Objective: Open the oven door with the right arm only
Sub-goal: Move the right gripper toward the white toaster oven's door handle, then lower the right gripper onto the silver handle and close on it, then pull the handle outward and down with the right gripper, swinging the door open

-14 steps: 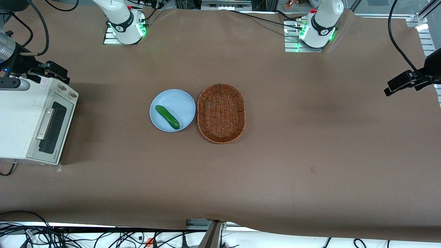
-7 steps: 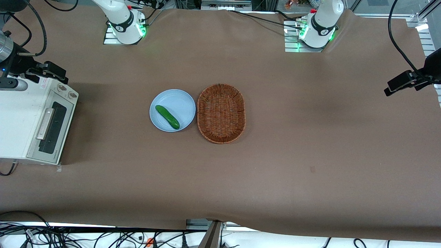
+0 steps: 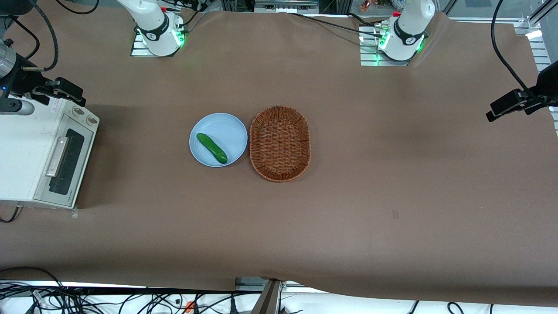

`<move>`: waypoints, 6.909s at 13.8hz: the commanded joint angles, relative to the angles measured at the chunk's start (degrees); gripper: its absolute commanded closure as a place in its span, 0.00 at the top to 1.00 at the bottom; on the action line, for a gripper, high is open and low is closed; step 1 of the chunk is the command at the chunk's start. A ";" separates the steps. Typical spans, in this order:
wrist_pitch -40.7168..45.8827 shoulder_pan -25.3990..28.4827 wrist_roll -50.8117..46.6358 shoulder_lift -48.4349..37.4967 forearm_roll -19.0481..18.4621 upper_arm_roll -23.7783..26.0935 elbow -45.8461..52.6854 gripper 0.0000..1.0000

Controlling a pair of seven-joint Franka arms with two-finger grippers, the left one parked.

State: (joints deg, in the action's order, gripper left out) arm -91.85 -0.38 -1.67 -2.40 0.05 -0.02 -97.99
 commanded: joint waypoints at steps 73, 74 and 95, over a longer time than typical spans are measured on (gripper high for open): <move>-18.72 2.22 -19.69 25.16 -44.43 -5.25 -7.83 0.00; -18.28 2.48 -20.13 25.08 -44.34 -5.16 -7.92 0.00; -23.37 6.18 -27.34 30.35 -40.74 -4.46 -7.92 0.00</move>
State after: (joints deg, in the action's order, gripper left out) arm -109.03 7.52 -28.10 23.30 -40.16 -3.49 -106.06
